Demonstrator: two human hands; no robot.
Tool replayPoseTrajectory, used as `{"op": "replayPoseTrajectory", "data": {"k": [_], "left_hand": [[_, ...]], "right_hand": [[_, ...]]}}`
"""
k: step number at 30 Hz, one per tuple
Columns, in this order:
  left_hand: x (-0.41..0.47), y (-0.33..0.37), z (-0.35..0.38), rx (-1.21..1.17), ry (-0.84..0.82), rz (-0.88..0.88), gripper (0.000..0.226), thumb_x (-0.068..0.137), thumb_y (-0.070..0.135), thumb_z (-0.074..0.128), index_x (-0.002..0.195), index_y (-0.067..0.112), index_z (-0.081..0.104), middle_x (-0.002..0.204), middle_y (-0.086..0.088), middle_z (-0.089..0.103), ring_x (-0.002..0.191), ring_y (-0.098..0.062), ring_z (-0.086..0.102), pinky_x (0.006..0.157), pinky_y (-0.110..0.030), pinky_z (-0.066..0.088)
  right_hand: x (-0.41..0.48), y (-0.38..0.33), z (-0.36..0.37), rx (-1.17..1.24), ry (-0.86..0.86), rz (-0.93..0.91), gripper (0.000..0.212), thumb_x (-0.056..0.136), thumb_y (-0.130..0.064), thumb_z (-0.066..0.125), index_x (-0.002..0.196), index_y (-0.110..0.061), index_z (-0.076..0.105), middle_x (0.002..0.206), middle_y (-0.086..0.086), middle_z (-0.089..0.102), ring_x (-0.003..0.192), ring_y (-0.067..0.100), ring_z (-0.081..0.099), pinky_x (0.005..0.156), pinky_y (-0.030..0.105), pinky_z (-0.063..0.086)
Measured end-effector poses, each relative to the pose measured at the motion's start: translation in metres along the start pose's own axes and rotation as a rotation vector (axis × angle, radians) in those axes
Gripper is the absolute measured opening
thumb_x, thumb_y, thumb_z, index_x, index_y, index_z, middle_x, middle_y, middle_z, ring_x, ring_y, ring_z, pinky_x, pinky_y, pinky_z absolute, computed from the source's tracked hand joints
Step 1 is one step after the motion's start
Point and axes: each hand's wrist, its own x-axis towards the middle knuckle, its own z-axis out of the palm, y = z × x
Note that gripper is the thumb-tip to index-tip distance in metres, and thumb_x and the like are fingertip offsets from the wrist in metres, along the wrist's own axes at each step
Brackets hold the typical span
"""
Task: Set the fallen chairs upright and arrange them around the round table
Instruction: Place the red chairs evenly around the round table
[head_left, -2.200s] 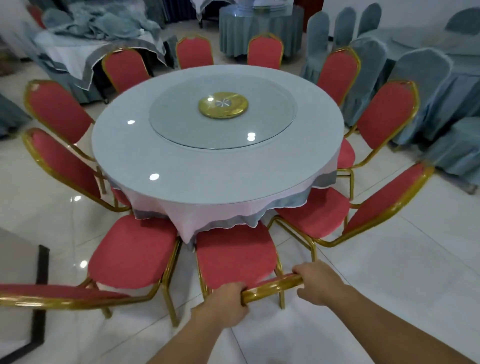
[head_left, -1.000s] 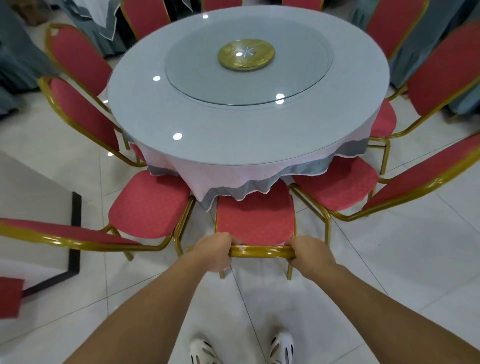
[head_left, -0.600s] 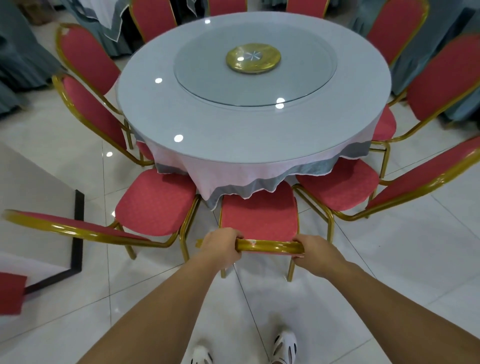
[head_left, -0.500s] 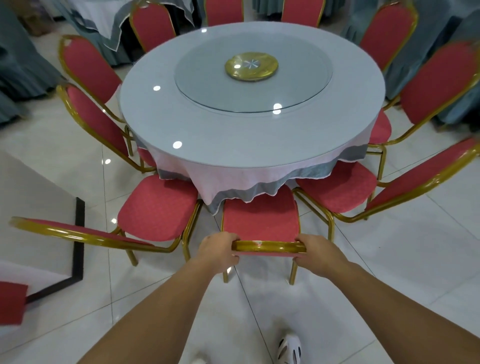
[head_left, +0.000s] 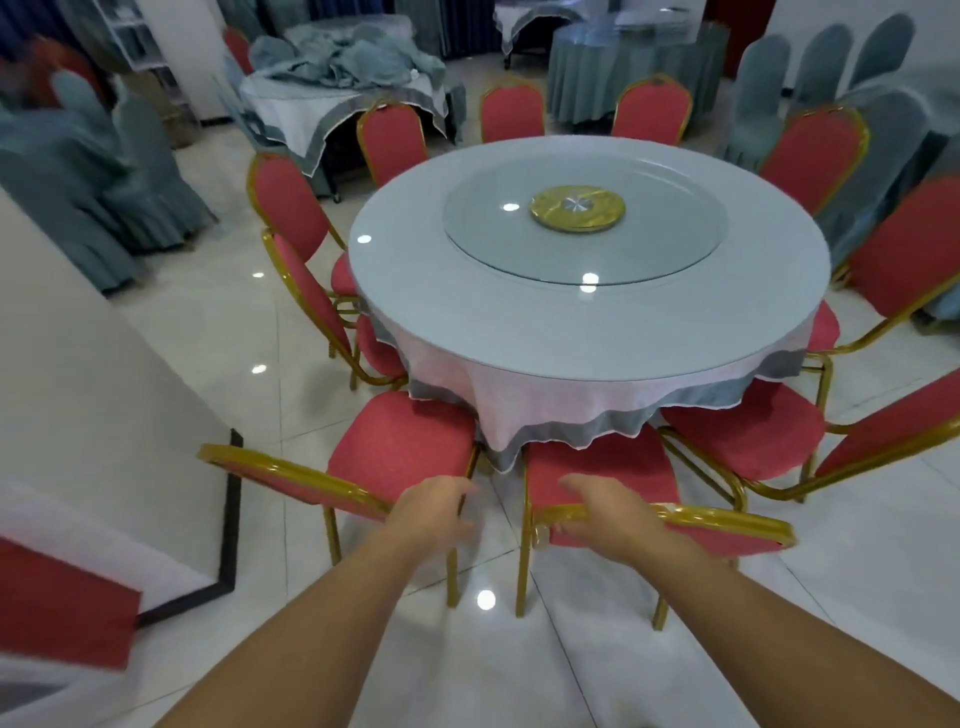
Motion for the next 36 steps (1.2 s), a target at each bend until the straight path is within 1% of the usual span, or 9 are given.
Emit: {"op": "replayPoseTrajectory", "data": {"k": [4,8,14,17,20,21,27,32,36], "left_hand": [[-0.017,-0.064,-0.024,-0.078,0.081,-0.092,0.051,0.093,0.038,0.073,0.141,0.028,0.061,0.142,0.005,0.063,0.129,-0.02,0.059,0.108,-0.038,0.049],[-0.025,-0.111,-0.038,-0.131,0.141,-0.131,0.055,0.091,0.037,0.074,0.143,0.025,0.061,0.141,0.004,0.065,0.13,-0.019,0.06,0.108,-0.035,0.048],[-0.01,-0.152,-0.06,-0.133,0.192,-0.159,0.049,0.089,0.031,0.074,0.137,0.022,0.067,0.138,0.001,0.065,0.125,-0.021,0.061,0.106,-0.04,0.051],[0.004,-0.18,-0.078,-0.127,0.18,-0.193,0.05,0.087,0.032,0.075,0.136,0.022,0.068,0.138,0.002,0.064,0.121,-0.02,0.064,0.104,-0.041,0.054],[0.017,-0.209,-0.099,-0.122,0.153,-0.25,0.025,0.087,0.031,0.072,0.111,0.023,0.075,0.115,0.002,0.069,0.094,-0.016,0.071,0.083,-0.039,0.062],[0.021,-0.217,-0.106,-0.122,0.151,-0.273,0.027,0.088,0.03,0.071,0.114,0.023,0.075,0.117,0.003,0.068,0.091,-0.015,0.071,0.081,-0.037,0.063],[0.047,-0.254,-0.132,-0.17,0.157,-0.314,0.041,0.091,0.03,0.075,0.131,0.021,0.069,0.131,-0.001,0.066,0.112,-0.02,0.066,0.099,-0.042,0.056],[0.071,-0.29,-0.135,-0.2,0.069,-0.288,0.054,0.095,0.048,0.069,0.142,0.022,0.061,0.14,0.001,0.063,0.117,-0.017,0.066,0.103,-0.041,0.054],[0.094,-0.336,-0.129,-0.271,-0.084,-0.257,0.092,0.072,0.084,0.059,0.145,0.028,0.058,0.141,0.006,0.063,0.119,-0.014,0.066,0.1,-0.042,0.057]], "right_hand": [[0.021,-0.065,0.018,0.021,-0.051,-0.103,0.051,0.084,-0.039,0.068,0.133,-0.032,0.055,0.113,-0.006,0.071,0.093,0.013,0.07,0.082,0.037,0.06],[0.043,-0.118,0.03,-0.023,-0.061,-0.19,0.061,0.091,-0.037,0.068,0.148,-0.029,0.048,0.142,-0.005,0.059,0.114,0.018,0.065,0.09,0.029,0.052],[0.099,-0.161,0.039,-0.05,-0.104,-0.293,0.061,0.091,-0.041,0.07,0.146,-0.022,0.051,0.144,-0.002,0.058,0.129,0.019,0.057,0.105,0.037,0.05],[0.14,-0.185,0.045,-0.048,-0.119,-0.322,0.073,0.091,-0.048,0.069,0.155,-0.023,0.042,0.152,-0.002,0.051,0.136,0.02,0.052,0.11,0.035,0.045],[0.179,-0.211,0.049,-0.041,-0.147,-0.339,0.077,0.09,-0.051,0.069,0.156,-0.025,0.039,0.154,0.0,0.049,0.137,0.02,0.049,0.111,0.035,0.043],[0.191,-0.219,0.049,-0.046,-0.161,-0.353,0.077,0.09,-0.051,0.069,0.156,-0.026,0.038,0.154,0.0,0.048,0.138,0.021,0.049,0.112,0.035,0.043],[0.25,-0.253,0.049,-0.095,-0.186,-0.389,0.078,0.089,-0.052,0.069,0.156,-0.025,0.039,0.156,0.0,0.048,0.141,0.021,0.046,0.115,0.037,0.04],[0.27,-0.274,0.057,-0.077,-0.201,-0.338,0.078,0.088,-0.051,0.071,0.155,-0.027,0.041,0.152,-0.002,0.052,0.138,0.018,0.05,0.113,0.037,0.043],[0.274,-0.292,0.076,-0.064,-0.214,-0.256,0.075,0.09,-0.05,0.069,0.154,-0.025,0.042,0.149,-0.001,0.054,0.134,0.02,0.053,0.109,0.035,0.045]]}}
